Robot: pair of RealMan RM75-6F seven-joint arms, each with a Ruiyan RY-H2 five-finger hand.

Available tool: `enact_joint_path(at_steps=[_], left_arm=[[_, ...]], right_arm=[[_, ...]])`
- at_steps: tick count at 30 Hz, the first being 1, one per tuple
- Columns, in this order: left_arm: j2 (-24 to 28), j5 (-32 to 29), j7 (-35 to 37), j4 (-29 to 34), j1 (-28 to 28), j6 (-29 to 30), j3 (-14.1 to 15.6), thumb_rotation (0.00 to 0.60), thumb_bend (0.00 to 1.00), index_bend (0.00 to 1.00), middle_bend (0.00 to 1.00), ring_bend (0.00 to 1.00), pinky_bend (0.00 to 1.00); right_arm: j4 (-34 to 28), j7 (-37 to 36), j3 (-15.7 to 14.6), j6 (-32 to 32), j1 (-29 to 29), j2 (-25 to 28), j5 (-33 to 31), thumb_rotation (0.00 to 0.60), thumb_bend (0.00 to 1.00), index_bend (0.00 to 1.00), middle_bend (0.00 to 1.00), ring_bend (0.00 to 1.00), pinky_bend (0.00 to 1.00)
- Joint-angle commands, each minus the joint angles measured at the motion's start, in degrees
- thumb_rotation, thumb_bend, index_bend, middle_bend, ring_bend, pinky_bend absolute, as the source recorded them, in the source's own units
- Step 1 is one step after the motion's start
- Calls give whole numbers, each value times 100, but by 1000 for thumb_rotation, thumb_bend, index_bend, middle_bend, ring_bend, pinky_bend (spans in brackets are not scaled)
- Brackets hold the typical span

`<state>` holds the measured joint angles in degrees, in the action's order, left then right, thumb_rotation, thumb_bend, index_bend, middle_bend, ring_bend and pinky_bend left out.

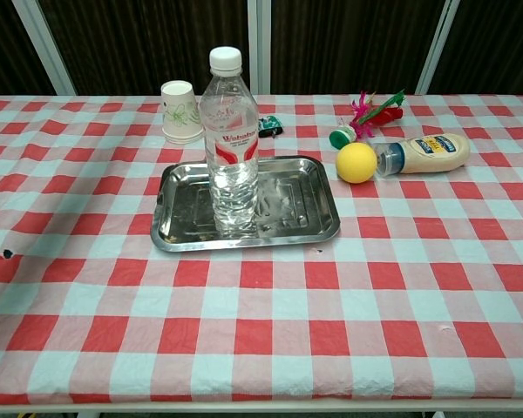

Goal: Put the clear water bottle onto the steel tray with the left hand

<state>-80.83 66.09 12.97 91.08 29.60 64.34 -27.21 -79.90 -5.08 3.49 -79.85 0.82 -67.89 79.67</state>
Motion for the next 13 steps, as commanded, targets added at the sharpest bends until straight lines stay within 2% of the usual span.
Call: enact_joint_path(at_steps=[1,3,6,10,13], left_arm=[[556,1442,-180,-983,-434,8,1236,600,292,221,264,196,281],[700,1678,-270,-1160,-516,-3,1539,600,283,237,264,196,264],[898,1770,-599,-1254,-603,-69,1826,600,277,270,265,196,248],[1019,1734,-1066,-1331,-732,45,1992,600,262,282,264,196,233],[1054,1687,-1120,-1342,-796,142,2031,600,261,282,265,196,231]], right_arm=[[-2,14,4,5,5,-2,-5,600,138,7,74,0,0],[-5,38,10,4,7,-6,-14,600,138,7,74,0,0],[-12,94,13,38,4,-23,-70,600,138,7,74,0,0],[4,150,29,20,14,-39,-72,600,138,7,74,0,0],[34,178,41,28,12,-67,-107,600,138,7,74,0,0]])
